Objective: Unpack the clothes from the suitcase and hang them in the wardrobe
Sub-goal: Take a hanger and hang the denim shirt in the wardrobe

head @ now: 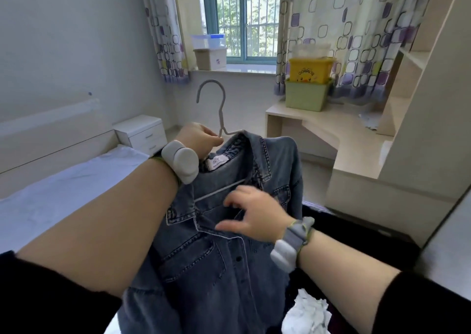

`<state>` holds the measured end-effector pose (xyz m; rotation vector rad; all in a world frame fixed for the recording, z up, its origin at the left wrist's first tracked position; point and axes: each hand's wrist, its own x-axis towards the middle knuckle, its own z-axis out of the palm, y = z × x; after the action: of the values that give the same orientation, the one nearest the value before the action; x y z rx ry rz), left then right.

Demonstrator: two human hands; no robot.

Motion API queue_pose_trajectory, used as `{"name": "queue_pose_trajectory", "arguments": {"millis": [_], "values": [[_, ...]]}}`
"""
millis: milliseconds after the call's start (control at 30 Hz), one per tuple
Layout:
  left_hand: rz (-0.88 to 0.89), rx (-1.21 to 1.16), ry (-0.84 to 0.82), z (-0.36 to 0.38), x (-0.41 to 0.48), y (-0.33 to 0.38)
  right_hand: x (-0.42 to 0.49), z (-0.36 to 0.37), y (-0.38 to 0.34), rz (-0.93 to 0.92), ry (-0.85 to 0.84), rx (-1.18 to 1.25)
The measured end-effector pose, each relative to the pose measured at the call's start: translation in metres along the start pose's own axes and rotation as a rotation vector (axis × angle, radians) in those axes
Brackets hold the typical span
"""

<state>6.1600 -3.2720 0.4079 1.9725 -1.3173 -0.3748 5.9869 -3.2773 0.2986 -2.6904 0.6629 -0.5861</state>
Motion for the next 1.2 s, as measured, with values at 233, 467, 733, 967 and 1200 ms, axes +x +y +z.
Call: {"name": "queue_pose_trajectory", "arguments": {"millis": [233,467,733,967,1200], "values": [[-0.064,-0.046,0.020,-0.040,-0.002,-0.041,0.050,0.070,-0.076,-0.002,-0.001,-0.120],[-0.036,-0.102,0.065,-0.093,-0.010,-0.095,0.082,0.099,-0.098,0.158,0.290,0.288],[0.298,0.205,-0.012,-0.140,-0.034,-0.130,0.134,0.083,-0.130,0.207,0.444,0.454],[0.326,0.596,-0.195,-0.180,-0.047,-0.161,0.157,0.098,-0.176,0.198,0.434,0.614],[0.226,0.732,-0.119,-0.213,-0.067,-0.214,0.159,0.116,-0.185,0.139,0.318,0.556]]}}
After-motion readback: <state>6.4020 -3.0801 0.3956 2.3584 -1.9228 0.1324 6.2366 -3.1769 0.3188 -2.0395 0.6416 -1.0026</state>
